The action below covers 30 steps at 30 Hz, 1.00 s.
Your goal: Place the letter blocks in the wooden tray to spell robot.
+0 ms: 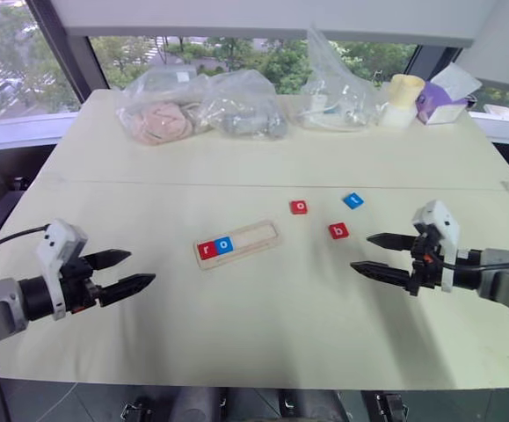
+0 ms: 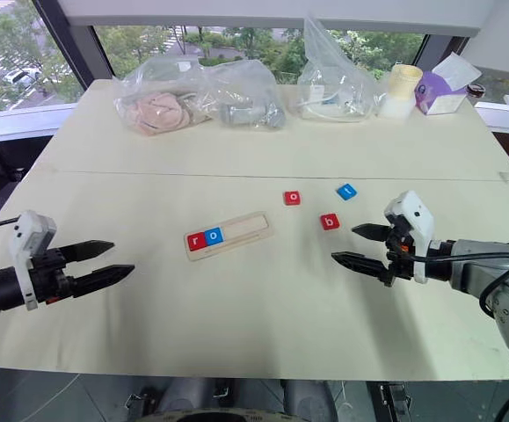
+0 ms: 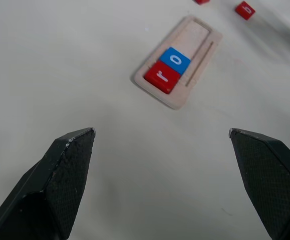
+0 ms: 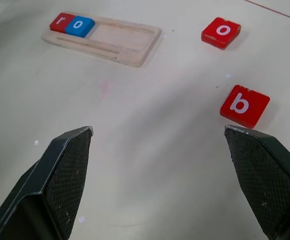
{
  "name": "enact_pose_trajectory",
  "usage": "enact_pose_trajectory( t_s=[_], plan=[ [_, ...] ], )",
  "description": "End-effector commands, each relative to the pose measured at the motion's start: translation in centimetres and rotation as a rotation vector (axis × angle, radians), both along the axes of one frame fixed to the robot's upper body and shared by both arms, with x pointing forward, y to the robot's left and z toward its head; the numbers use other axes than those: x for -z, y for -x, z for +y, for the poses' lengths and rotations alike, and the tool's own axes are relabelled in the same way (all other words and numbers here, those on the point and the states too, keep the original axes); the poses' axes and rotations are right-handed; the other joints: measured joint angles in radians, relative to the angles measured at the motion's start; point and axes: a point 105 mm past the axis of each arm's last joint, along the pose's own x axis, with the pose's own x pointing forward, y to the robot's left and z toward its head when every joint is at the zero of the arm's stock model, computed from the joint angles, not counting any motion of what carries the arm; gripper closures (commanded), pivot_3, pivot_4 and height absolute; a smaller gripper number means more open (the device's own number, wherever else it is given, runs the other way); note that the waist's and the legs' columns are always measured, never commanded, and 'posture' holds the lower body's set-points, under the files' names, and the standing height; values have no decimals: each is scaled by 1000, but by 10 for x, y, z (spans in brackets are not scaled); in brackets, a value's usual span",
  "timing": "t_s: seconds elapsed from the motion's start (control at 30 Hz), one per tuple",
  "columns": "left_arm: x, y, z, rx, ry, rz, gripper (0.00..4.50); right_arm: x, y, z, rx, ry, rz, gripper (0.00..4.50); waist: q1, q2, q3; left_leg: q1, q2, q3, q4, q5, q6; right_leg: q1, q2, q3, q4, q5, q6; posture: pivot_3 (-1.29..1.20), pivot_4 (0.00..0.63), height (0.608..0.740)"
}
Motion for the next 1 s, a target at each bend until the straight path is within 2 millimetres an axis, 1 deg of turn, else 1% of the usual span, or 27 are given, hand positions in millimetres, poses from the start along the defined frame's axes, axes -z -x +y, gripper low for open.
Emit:
enact_pose_trajectory(
  t_s=[0.03,0.3,0.37,0.4,0.47,0.57,0.63,0.7,0.73,0.8,0.87,0.93,0.97,1.0],
  plan=[
    [-9,4,-4,26,-9,-46,0,-8,-3,3,-7,-14,-49,185,-2,0,0,0,0,0,0,0,0,0,0,0,0,0,0,0,150,739],
    [-10,5,-5,30,-4,-39,0,-7,-5,5,-9,-14,-49,185,0,0,0,0,0,0,0,0,0,0,0,0,0,0,0,0,150,739],
    [-11,-3,-2,-15,-57,-92,0,-7,-6,5,-8,-13,-52,185,0,0,0,0,0,0,0,-1,-1,0,0,0,0,0,0,0,150,739],
    [-12,-9,2,-66,-107,-136,0,-7,-6,5,-7,-12,-52,185,1,0,0,0,0,0,0,0,-1,0,0,0,0,0,0,0,150,739],
    [-11,-15,9,-116,-194,-154,0,-6,-7,4,-5,-11,-52,185,1,0,0,0,0,0,0,0,0,0,0,0,0,0,0,0,150,739],
    [-25,-23,15,-134,-202,-212,0,-5,-10,2,-1,8,-54,185,1,0,0,0,0,0,0,0,0,0,0,0,0,0,0,0,150,739],
    [-32,-28,19,-147,-196,-224,0,-7,-13,-1,5,18,-61,185,0,0,0,0,0,0,0,0,0,0,0,0,0,0,0,0,150,739],
    [-36,-33,24,-165,-210,-211,0,-10,-15,-3,8,27,-66,185,0,0,0,0,0,0,0,0,0,0,0,0,0,0,0,0,150,739],
    [-38,-35,25,-164,-248,-230,0,-11,-15,-5,9,37,-70,185,0,0,0,0,0,0,0,0,0,-1,0,0,0,0,0,0,150,739],
    [-36,-37,22,-122,-307,-231,0,-12,-15,-8,14,48,-77,185,0,0,0,0,0,0,0,0,1,-1,0,0,0,0,0,0,150,739],
    [-26,-33,14,-26,-342,-172,0,-15,-15,-8,14,49,-88,185,-1,0,0,-1,0,1,-1,0,1,-1,0,0,0,0,0,0,150,739],
    [-16,-25,-5,142,-274,-117,0,-21,-13,2,-23,42,-100,185,-1,1,0,-2,0,1,-1,0,0,-2,0,0,0,0,0,0,150,739],
    [-10,-21,-16,241,-248,-101,0,-25,-10,11,-59,32,-98,185,-1,1,0,-2,0,1,-1,0,0,-2,0,0,0,0,0,0,150,739],
    [-5,-20,-23,311,-249,-99,0,-28,-6,20,-96,25,-90,185,-2,2,0,-2,0,1,-1,-1,-1,-3,0,0,0,0,0,0,150,739]
  ],
)
